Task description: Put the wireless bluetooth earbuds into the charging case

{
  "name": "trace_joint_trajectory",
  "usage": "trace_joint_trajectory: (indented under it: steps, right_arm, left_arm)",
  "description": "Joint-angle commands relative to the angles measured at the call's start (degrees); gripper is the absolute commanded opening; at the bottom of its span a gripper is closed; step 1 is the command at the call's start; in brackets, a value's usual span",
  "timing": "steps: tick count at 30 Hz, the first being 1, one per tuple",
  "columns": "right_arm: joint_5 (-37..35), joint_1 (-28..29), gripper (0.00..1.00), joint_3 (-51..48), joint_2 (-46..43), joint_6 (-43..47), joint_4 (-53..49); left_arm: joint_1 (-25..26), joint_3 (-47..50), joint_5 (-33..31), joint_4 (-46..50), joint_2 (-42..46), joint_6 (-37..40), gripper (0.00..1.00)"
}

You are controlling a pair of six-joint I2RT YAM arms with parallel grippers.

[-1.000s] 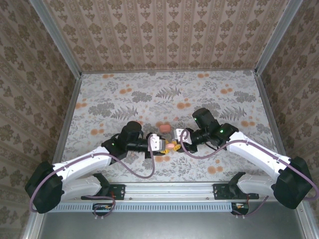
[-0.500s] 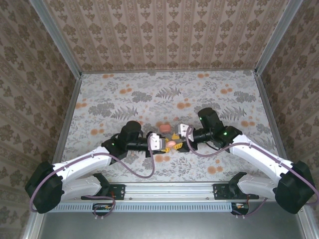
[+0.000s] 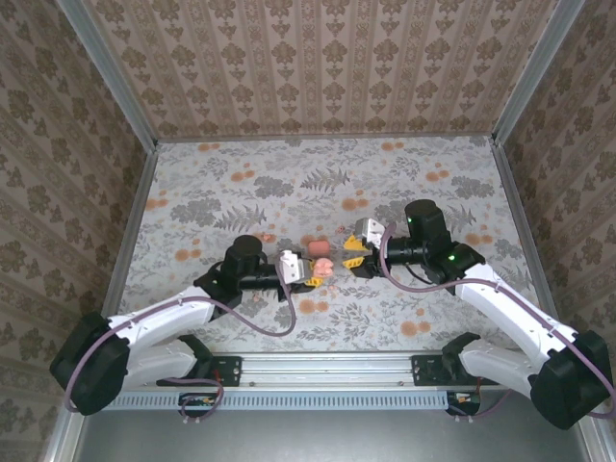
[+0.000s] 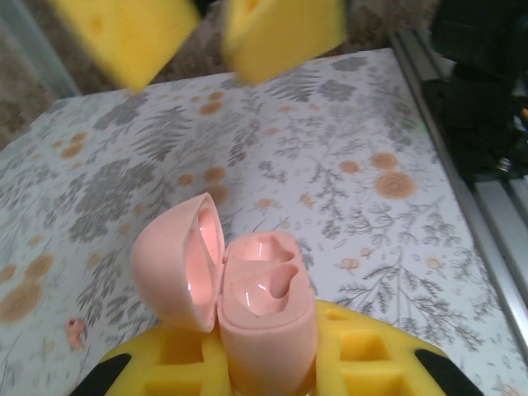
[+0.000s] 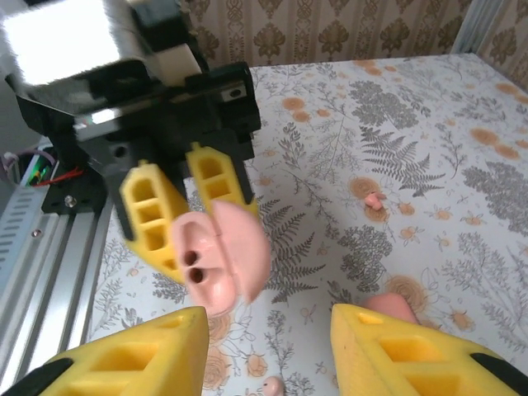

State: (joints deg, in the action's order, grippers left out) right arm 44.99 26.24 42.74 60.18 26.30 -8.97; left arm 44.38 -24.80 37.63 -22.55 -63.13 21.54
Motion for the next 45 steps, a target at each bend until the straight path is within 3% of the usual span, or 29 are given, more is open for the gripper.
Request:
trace_joint_trajectory:
  steps: [1,7,16,25,35,45]
  right_arm:
    - [-3.68,-0.22,0.45,1.51,-0.74,-7.04,-2.1]
    - [-12.58,0.94,0.45,6.42,4.07,-8.36,-15.51]
    - [-22.36,6.05,0.41,17.32,19.13,-8.41,-29.95]
    - [-32.74,14.06,0.38,29.0,38.06,-9.59,-37.92]
    - [-35.43,17.44,0.37,37.78,51.38,-11.89,-42.77]
    - [-38.03,19.18,0.37,38.79,55.2,-11.34,-44.14]
  left_arm:
    - [-2.66,3.57,-0.44,-11.78,-1.31,-8.55,0.14]
    - [-6.23,8.56,-6.72,-18.8,-1.45,-15.7,0.14]
    - [-6.35,13.87,-16.38,-13.45,8.71,-16.95,0.14]
    - [-6.24,19.11,-26.57,-5.2,23.63,-16.69,0.14]
    - [-6.5,21.29,-29.74,3.29,35.99,-15.14,0.14]
    - [-6.59,21.11,-29.71,5.67,38.29,-13.94,0.14]
